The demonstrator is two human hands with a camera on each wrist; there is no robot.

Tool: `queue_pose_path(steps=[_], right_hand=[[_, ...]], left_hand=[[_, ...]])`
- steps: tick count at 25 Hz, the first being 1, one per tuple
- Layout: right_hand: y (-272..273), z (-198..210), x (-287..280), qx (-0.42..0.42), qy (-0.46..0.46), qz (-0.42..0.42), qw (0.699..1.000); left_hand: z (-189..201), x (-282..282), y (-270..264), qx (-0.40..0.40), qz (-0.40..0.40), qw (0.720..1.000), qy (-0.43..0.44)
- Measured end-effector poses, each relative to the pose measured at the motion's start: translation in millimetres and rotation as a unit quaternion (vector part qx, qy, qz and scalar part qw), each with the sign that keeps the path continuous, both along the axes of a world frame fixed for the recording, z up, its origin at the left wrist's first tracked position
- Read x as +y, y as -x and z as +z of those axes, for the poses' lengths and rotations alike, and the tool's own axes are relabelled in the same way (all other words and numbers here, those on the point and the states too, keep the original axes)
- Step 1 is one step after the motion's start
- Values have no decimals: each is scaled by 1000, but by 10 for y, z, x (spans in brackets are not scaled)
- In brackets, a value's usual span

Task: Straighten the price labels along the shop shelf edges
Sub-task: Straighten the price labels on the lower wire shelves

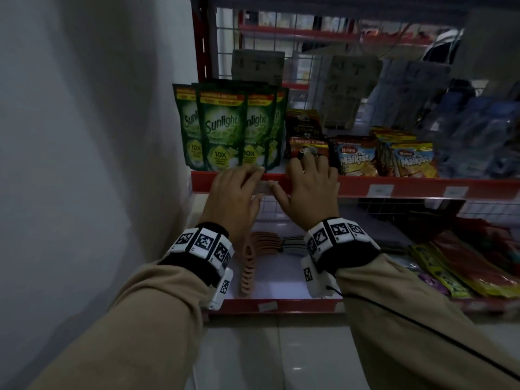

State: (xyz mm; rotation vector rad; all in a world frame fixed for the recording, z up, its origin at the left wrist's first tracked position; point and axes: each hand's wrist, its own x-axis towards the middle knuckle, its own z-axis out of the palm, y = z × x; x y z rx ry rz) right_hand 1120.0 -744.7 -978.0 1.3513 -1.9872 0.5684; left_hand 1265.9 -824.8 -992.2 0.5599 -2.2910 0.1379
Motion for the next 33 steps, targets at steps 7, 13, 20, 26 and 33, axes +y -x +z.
queue_pose_path(steps=[7, 13, 20, 26, 33], right_hand=[[-157, 53, 2, -27, -41, 39, 998], [-173, 25, 9, 9, -46, 106, 993], [-132, 21, 8, -11, -47, 132, 990], [-91, 151, -50, -53, -88, 135, 985], [-2, 278, 34, -380, 87, 224, 893]], left_hand=[[29, 16, -122, -19, -5, 1000, 20], [88, 8, -126, -12, 34, 999, 34], [87, -22, -104, -10, 51, 998, 19], [107, -103, -148, 8, -4, 1000, -2], [147, -135, -106, 88, -36, 991, -94]])
